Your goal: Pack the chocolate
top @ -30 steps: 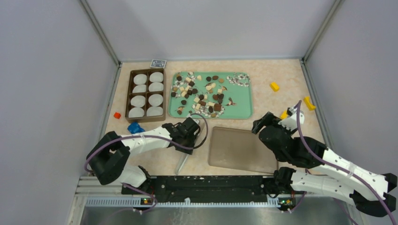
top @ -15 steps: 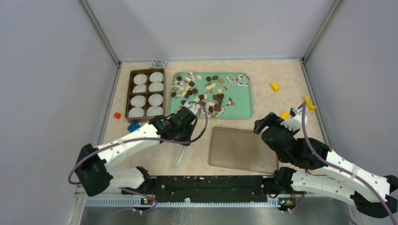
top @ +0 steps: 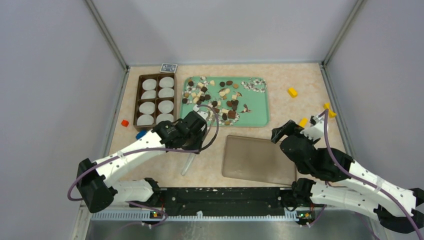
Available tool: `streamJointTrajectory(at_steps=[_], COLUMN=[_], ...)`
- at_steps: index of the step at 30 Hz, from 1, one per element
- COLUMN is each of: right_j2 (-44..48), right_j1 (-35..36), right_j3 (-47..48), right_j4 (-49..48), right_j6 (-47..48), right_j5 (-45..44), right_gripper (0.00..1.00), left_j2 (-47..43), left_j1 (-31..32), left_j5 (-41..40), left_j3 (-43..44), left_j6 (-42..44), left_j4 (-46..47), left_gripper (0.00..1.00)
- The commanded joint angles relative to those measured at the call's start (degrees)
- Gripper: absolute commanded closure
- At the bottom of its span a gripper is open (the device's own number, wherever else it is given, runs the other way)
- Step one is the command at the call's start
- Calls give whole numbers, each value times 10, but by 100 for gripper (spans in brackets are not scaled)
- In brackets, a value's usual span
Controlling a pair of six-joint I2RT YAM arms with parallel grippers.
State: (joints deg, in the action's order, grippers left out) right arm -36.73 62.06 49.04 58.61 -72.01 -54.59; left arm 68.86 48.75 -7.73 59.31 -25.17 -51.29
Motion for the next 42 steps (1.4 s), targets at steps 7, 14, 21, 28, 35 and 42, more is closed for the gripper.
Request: streamJointTrajectory(at_steps=[7, 14, 21, 28, 35, 42], right_j2=[22, 23, 29, 28, 24, 25], right_j1=[-4, -4, -4, -3, -3, -3], right_j3=[-17, -24, -25, -27, -26, -24], right_j4=[8, 14, 18, 12, 11, 15], right_j6=[-8, -17, -18, -14, -14, -8], right_j5=[-14, -11, -12, -15, -11, -11], right_gripper=[16, 16, 16, 16, 16, 16], left_j2=[-4, -14, -34, -12, 63, 80], left_j1=[-1, -1, -1, -8, -51, -91], left_j5=[-1, -21, -61, -134, -151, -102], left_j3=[-43, -34, 22, 86, 111, 80], left_j6=[-37, -48, -62, -53, -56, -70], left_j4=[23, 13, 1, 29, 50, 91], left_gripper=[58, 61, 60, 59, 59, 59])
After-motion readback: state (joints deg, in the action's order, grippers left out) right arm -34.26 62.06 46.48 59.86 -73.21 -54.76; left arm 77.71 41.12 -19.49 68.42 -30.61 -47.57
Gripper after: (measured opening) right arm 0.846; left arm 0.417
